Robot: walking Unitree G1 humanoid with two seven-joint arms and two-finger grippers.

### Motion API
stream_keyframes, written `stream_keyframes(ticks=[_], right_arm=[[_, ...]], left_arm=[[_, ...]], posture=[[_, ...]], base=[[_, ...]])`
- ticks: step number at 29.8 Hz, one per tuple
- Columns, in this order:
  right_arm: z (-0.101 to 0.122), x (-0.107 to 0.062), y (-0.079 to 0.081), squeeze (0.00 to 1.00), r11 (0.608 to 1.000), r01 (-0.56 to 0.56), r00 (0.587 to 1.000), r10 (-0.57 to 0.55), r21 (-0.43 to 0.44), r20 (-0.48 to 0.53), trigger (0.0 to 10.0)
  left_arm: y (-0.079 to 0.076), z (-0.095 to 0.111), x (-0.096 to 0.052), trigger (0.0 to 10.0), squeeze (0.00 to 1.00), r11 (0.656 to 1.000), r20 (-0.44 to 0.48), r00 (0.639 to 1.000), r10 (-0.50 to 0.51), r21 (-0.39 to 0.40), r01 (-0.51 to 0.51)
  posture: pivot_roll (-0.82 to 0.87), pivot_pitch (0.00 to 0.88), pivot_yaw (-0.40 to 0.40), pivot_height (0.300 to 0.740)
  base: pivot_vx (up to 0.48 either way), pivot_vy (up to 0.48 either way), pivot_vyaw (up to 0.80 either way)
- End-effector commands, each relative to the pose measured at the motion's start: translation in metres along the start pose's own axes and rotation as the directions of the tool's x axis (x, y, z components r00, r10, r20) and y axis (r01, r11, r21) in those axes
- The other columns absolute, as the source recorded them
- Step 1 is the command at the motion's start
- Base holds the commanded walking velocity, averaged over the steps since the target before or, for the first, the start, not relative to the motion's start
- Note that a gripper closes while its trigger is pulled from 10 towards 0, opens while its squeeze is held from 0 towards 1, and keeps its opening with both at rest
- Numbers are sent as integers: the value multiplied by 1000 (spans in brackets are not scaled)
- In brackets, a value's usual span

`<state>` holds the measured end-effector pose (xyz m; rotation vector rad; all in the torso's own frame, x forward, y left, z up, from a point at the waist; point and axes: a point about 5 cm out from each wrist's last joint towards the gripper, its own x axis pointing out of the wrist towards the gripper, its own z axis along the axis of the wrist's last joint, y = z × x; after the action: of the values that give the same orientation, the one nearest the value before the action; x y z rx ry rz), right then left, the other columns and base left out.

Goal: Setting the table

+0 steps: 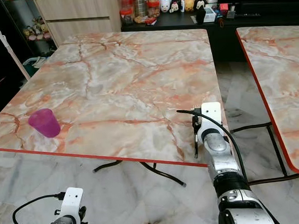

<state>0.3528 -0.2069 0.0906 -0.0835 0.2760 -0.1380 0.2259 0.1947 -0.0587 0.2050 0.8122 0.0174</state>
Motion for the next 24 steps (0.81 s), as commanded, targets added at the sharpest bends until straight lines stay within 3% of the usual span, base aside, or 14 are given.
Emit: stream_keyframes(ticks=[1, 8, 15, 19, 24], right_arm=[[4, 1, 3, 0, 1000, -9, 1000, 9, 1, 14, 10000], [9, 3, 2, 0, 998, 18, 999, -16, -55, 38, 10000], [8, 3, 6, 0, 1000, -11, 1000, 12, -17, 23, 10000], [7, 3, 10, 0, 998, -31, 999, 30, 62, 10, 10000], [6, 3, 11, 0, 997, -44, 999, 43, 69, 7, 10000]], left_arm=[[3, 0, 0, 10000, 0, 1000, 0, 1000, 12, 2, -12], [3, 1, 0, 10000, 0, 1000, 1, 1000, 12, 3, -12], [3, 1, 0, 10000, 0, 1000, 1, 1000, 13, 4, -13], [4, 1, 0, 10000, 0, 1000, 1, 1000, 12, 9, -12], [4, 0, 0, 10000, 0, 1000, 0, 1000, 12, 10, -12]], posture=[[-61, 93, 72, 740], [-60, 96, 75, 740], [-60, 96, 75, 740], [-61, 100, 77, 740], [-62, 100, 78, 740]], base=[[0, 0, 0], [0, 0, 0], [0, 0, 0], [0, 0, 0], [0, 0, 0]])
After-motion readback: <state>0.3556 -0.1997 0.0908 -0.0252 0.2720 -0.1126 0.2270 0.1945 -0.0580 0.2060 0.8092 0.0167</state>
